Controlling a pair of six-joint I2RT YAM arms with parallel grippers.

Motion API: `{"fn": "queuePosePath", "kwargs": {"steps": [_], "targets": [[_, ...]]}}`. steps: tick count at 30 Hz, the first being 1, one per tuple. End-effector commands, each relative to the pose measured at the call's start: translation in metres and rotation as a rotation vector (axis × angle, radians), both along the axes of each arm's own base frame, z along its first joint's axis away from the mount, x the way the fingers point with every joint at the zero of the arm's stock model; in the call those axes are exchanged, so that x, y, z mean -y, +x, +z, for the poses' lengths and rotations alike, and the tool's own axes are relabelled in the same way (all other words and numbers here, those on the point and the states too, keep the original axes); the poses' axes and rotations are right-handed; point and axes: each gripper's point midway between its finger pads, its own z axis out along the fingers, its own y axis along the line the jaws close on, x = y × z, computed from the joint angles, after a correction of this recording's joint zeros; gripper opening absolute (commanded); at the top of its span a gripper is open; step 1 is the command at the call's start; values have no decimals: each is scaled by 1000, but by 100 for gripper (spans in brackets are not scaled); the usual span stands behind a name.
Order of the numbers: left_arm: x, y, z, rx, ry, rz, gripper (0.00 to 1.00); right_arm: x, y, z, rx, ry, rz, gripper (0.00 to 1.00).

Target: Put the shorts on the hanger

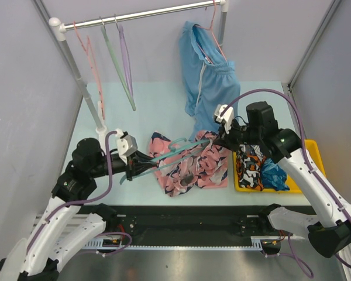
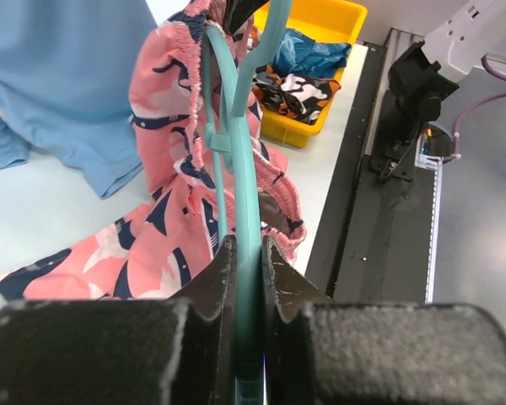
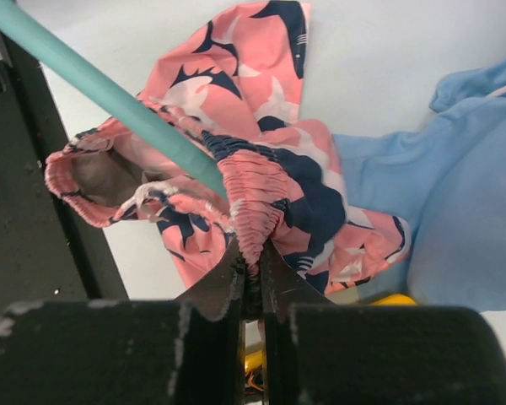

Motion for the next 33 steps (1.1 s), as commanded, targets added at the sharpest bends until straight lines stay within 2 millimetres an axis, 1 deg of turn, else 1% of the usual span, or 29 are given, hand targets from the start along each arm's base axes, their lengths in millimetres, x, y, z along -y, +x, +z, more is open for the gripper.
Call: {"fn": "queuePosePath", "kwargs": {"steps": [1, 4, 5, 6, 7, 8, 11, 13, 14, 15, 16, 18, 19, 21, 24, 25, 28, 32, 33], "targets": [[17, -4, 27, 128, -83, -133, 0, -10, -15, 17, 31, 20, 121, 8], [11, 3, 19, 132, -22, -91, 0, -7, -19, 18, 59, 0, 151, 7], [6, 9, 18, 142, 0, -42, 0, -5, -21, 18, 67, -5, 153, 6], [2, 8, 18, 156, 11, -26, 0, -3, -23, 17, 65, -15, 153, 4], [-2, 8, 13, 165, 35, -13, 0, -1, -23, 15, 68, -24, 152, 0], [-8, 12, 11, 170, 52, 30, 0, 0, -24, 14, 78, -35, 162, 0], [-15, 12, 13, 207, 45, 72, 0, 1, -31, 10, 72, -44, 205, 0], [-15, 18, 21, 223, 7, 110, 0, -3, -36, 10, 67, -33, 242, 0], [-12, 18, 23, 223, -5, 99, 0, -4, -37, 11, 74, -35, 260, 0], [-6, 9, 25, 221, -23, 31, 0, -5, -39, 10, 62, -37, 268, 0], [0, 5, 28, 218, -36, -13, 0, -5, -38, 10, 64, -38, 270, 0], [7, -11, 30, 211, -53, -121, 0, -4, -31, 13, 81, -49, 243, 0], [10, -23, 27, 207, -46, -196, 0, -3, -27, 14, 92, -53, 228, 0], [11, -27, 21, 202, -16, -225, 0, 3, -17, 19, 118, -53, 187, 0], [7, -29, 9, 193, 39, -238, 0, 9, -12, 27, 139, -37, 160, 0], [5, -29, 3, 189, 67, -233, 0, 9, -11, 28, 138, -35, 155, 0], [3, -30, -5, 182, 87, -236, 0, 10, -15, 27, 133, -30, 163, 0], [8, -29, -7, 157, 70, -254, 0, 8, -18, 25, 114, -18, 179, 0], [10, -25, -6, 146, 64, -246, 0, 7, -19, 26, 111, -16, 186, 1]]}}
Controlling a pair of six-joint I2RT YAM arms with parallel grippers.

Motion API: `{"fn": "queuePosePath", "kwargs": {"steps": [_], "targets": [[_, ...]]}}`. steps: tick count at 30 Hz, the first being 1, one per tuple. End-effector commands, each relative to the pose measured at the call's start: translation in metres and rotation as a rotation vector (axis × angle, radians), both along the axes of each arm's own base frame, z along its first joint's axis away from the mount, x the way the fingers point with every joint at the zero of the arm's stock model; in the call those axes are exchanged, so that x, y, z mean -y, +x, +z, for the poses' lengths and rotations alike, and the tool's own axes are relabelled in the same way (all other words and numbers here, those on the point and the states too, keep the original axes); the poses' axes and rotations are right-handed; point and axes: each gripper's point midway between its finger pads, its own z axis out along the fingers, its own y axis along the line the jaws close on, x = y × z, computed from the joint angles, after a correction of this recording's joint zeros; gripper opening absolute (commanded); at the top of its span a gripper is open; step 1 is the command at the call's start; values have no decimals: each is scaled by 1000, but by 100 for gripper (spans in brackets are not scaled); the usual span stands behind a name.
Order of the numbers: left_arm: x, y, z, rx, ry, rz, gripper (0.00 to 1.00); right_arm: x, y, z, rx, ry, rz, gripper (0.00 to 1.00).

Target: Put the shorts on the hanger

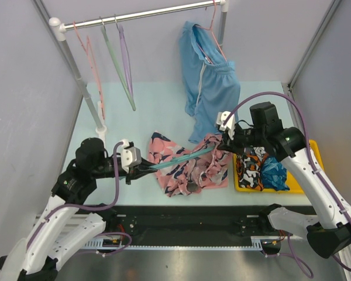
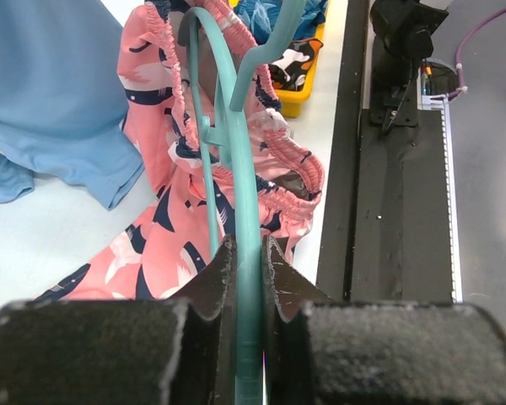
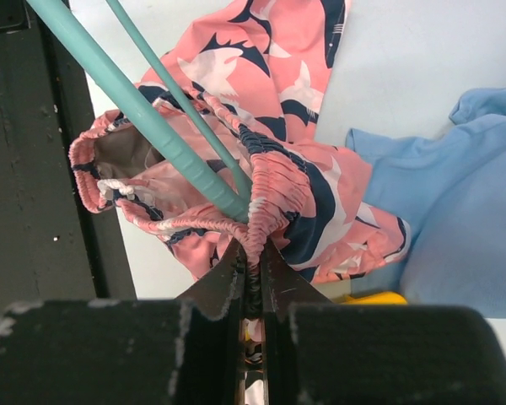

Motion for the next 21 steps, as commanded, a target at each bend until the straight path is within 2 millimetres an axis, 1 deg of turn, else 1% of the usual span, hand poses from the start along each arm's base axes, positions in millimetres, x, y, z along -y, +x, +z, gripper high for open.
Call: {"fn": "queuePosePath", "kwargs": {"steps": [1, 4, 5, 6, 9, 10, 11, 13, 16, 17, 19, 21], "targets": [[9, -8, 9, 0, -30, -79, 0, -6, -1, 28, 76, 59, 46, 2], [16, 1, 18, 12, -77, -67, 0, -9, -9, 27, 71, 59, 79, 7], [19, 4, 24, 14, -107, -59, 0, -10, -11, 25, 70, 54, 93, 9], [21, 9, 21, -4, -107, -50, 0, -10, -12, 24, 68, 52, 101, 11], [26, 13, 23, -9, -120, -63, 0, -13, -19, 21, 63, 41, 132, 14], [27, 12, 24, -7, -125, -72, 0, -15, -20, 21, 70, 39, 140, 15], [29, 8, 26, -4, -137, -100, 0, -14, -18, 17, 70, 29, 132, 18], [30, 4, 24, -12, -138, -124, 0, -16, -17, 18, 87, 31, 132, 19], [30, -5, 19, -2, -117, -171, 0, -17, -12, 17, 101, 27, 123, 21], [29, -7, 16, 7, -102, -181, 0, -17, -11, 17, 103, 25, 118, 24], [26, -10, 10, 1, -80, -186, 0, -16, -6, 17, 118, 18, 103, 25], [24, -14, 9, 9, -73, -199, 0, -15, -5, 16, 127, 14, 103, 25]]}}
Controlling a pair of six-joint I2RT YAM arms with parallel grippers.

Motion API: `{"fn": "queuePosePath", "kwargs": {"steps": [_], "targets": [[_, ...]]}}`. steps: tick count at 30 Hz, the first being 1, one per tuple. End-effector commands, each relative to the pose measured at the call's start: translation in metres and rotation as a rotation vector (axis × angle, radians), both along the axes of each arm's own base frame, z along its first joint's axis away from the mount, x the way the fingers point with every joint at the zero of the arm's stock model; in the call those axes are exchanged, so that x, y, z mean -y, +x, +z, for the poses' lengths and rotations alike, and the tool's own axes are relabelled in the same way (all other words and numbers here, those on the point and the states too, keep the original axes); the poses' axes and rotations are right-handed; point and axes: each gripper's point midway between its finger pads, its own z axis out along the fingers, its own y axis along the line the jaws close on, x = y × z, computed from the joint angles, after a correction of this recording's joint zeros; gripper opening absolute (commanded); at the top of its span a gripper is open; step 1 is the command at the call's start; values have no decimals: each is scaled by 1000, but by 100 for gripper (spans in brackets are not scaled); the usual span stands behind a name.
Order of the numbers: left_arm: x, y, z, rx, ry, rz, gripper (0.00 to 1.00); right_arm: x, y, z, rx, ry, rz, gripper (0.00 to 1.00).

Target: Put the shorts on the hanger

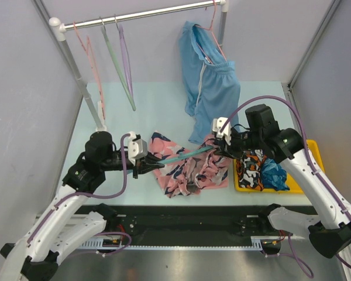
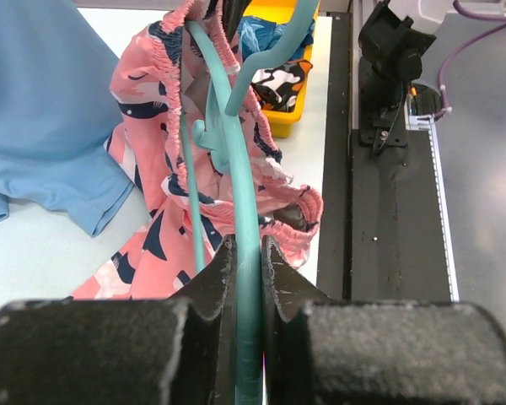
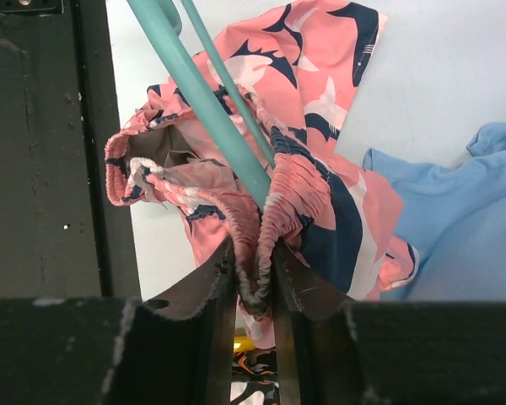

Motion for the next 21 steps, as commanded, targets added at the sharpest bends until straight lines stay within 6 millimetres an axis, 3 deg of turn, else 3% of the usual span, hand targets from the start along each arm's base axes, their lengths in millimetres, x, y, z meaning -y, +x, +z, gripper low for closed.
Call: {"fn": "queuePosePath", "kwargs": {"steps": [1, 6, 10, 13, 21], "targets": [[1, -30, 8, 53, -20, -152, 0, -2, 12, 17, 110, 27, -8, 26], [-5, -32, 5, 53, 24, -138, 0, 4, 23, 21, 103, 34, -65, 24], [-4, -31, 10, 35, 8, -124, 0, 2, 19, 23, 114, 44, -42, 24], [1, -24, 19, 22, -26, -100, 0, 0, 12, 22, 99, 46, -16, 37], [12, -12, 32, -20, -92, -77, 0, -6, -8, 12, 85, 36, 75, 40]]}}
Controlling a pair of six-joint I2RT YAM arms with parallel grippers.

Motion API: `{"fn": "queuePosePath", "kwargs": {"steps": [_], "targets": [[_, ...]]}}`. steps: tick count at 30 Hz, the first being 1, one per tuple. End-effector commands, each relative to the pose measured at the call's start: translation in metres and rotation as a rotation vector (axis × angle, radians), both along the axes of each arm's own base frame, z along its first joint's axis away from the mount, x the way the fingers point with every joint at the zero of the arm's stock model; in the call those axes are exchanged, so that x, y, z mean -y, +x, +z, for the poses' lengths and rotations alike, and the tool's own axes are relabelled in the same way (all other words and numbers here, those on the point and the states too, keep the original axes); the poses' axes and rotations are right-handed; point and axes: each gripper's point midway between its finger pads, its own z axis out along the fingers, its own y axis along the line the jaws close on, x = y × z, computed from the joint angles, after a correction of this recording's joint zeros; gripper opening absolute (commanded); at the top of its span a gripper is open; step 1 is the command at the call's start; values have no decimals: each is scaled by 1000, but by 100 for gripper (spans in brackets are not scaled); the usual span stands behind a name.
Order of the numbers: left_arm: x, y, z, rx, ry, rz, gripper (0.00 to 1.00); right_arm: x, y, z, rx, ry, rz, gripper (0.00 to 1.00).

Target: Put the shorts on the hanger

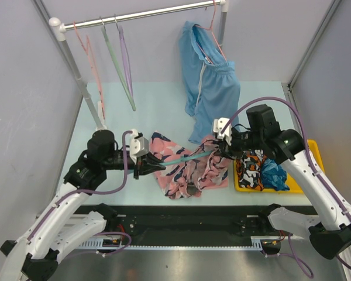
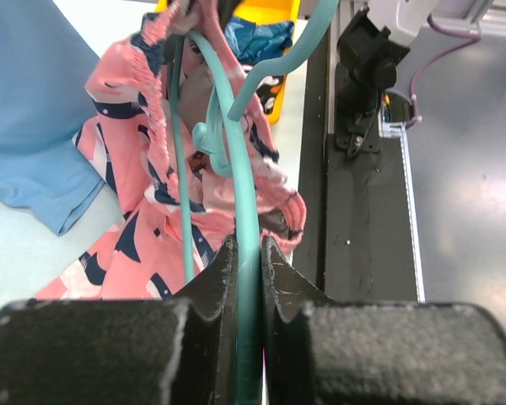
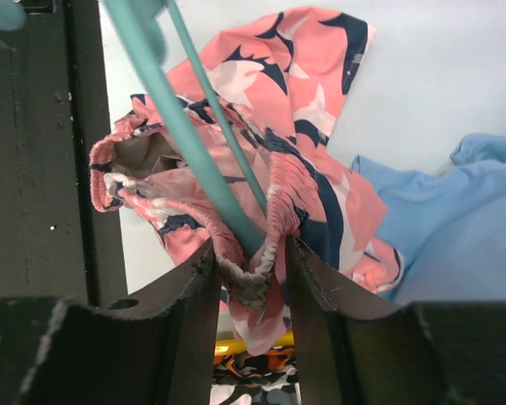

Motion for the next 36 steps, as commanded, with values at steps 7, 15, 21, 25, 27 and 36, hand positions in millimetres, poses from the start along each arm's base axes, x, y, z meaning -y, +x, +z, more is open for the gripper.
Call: {"fn": "queuePosePath", "kwargs": {"steps": [7, 15, 21, 25, 27, 36], "targets": [[12, -10, 41, 34, -130, -88, 0, -9, -7, 0, 60, 22, 76, 48], [15, -15, 41, 2, -122, -132, 0, -17, 7, -1, 104, 36, 69, 49], [18, -10, 46, -4, -139, -108, 0, -26, 2, -4, 97, 35, 89, 32], [14, 1, 49, 7, -126, -29, 17, -26, 4, 1, 109, 41, 57, 0], [6, 9, 57, 38, -115, 59, 40, -21, 11, 2, 110, 32, -4, 0], [-31, 1, 79, 132, -57, 214, 95, 2, 56, 7, 30, 137, -302, 0]]}}
